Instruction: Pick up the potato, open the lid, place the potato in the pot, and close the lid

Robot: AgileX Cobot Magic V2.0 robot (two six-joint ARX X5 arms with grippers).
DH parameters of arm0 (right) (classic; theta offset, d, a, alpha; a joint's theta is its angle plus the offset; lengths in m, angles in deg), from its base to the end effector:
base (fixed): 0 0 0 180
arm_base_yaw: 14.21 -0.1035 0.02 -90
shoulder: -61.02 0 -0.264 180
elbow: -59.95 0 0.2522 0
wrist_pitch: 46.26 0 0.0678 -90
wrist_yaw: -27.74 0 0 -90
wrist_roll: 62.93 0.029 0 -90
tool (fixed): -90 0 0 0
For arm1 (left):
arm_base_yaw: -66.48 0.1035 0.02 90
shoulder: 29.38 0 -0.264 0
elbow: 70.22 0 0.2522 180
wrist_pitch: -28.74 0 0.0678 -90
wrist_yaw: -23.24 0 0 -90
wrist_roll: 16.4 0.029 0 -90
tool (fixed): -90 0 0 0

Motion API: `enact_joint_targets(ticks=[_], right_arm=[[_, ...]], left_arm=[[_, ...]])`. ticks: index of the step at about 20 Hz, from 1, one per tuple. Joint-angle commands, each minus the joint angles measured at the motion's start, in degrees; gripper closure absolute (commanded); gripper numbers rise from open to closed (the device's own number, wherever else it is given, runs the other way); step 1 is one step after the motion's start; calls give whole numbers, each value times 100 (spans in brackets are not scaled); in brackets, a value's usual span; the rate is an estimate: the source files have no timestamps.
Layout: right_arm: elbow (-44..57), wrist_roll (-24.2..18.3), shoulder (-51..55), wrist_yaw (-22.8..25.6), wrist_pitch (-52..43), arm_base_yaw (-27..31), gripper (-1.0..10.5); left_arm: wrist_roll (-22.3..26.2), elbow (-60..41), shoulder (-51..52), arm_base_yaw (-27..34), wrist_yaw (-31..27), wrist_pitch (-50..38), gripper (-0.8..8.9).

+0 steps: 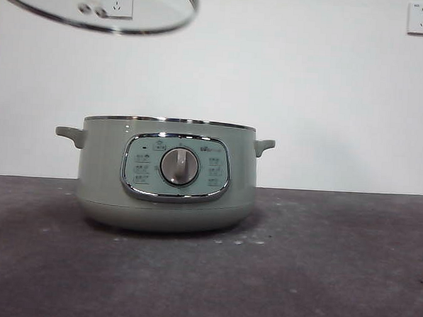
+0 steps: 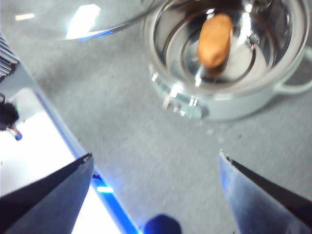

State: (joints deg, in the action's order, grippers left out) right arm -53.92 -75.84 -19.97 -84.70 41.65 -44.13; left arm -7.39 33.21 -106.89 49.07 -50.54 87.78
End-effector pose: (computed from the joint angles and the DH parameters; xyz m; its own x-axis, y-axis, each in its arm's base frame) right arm 0.2065 0.1316 0.4236 0.2687 0.5951 -0.7574 -0.7929 0.5832 0.1768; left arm 0.2551 -0.0885 0.4192 0.6838 -0.5071 -0.5246 0.5859 0.8102 -0.0196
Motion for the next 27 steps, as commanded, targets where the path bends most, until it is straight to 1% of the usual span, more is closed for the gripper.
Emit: enact_joint_targets(ticks=[1,3,7,9,12,16,21,27], right_arm=[[822,-46,636,136,-160,0,513],[1381,79,1193,483,-229,0,513],[2186,247,2170,896,-214,0,513],[2398,348,2579,1047,-170,0,513],[2516,518,3047,1128,-26,-2,513],[2518,678,3464,1438,251,-2,513],[2518,695,3705,1827,273,-2,513],[2518,688,3703,1843,256,-2,513]], left_arm=[[76,74,-297,-153,70,-570,821],[70,74,-675,-273,70,-898,821],[66,74,-1386,-494,59,-1432,821],[63,74,-1674,-562,22,-1672,821],[17,74,-1963,-595,20,-1934,821],[22,74,-2179,-590,-125,-2020,821],[22,74,-2282,-597,-125,-2059,821],[20,74,-2282,-627,-122,-1722,821]])
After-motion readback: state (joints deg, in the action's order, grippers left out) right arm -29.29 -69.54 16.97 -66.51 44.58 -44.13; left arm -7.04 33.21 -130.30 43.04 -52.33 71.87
